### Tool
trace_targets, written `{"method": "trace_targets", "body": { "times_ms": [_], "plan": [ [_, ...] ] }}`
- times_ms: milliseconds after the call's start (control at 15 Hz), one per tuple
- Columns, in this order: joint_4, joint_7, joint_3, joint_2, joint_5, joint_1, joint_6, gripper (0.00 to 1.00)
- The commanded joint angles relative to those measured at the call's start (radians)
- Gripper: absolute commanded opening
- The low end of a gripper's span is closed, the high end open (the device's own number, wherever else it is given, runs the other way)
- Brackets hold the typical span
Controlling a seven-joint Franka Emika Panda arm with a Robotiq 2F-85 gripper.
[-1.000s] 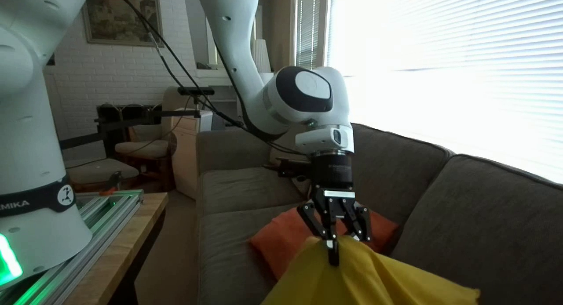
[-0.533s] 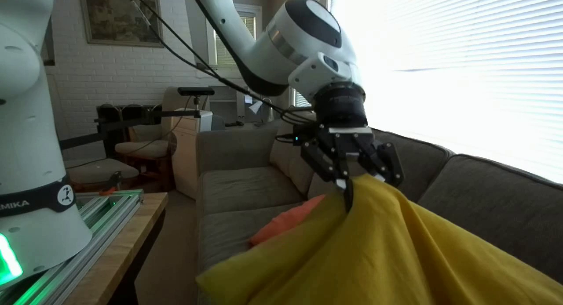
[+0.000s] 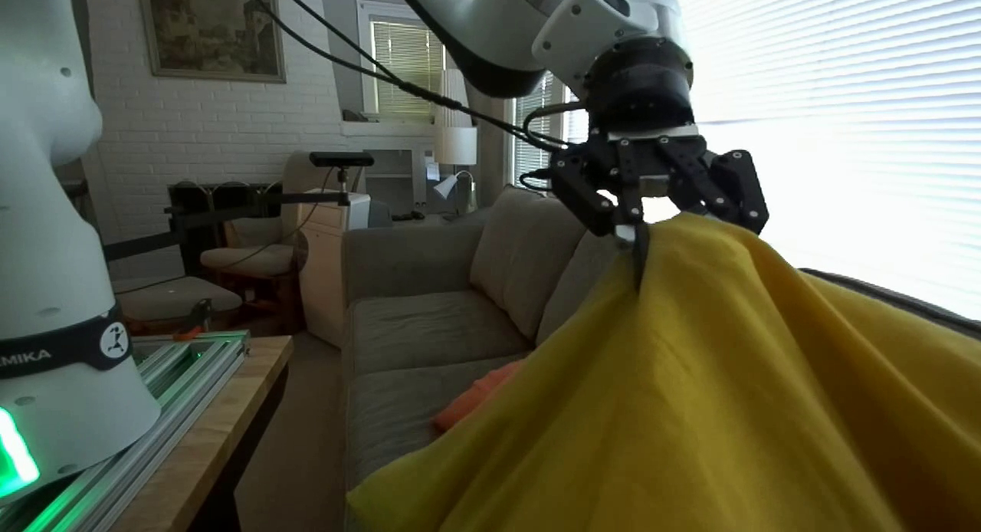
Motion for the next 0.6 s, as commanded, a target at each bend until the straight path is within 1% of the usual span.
{"method": "trace_targets", "body": {
  "times_ms": [0,200,400,533],
  "plan": [
    [0.069,-0.202,0.133,0.043,0.112,-0.16,0.075,0.01],
    [0.073,-0.354,0.185,0.068,0.191,-0.23,0.209,0.01],
    [0.067,-0.513,0.205,0.077,0.297,-0.275,0.335,0.01],
    [0.066,-0.638,0.209,0.081,0.401,-0.3,0.402,0.01]
  ]
}}
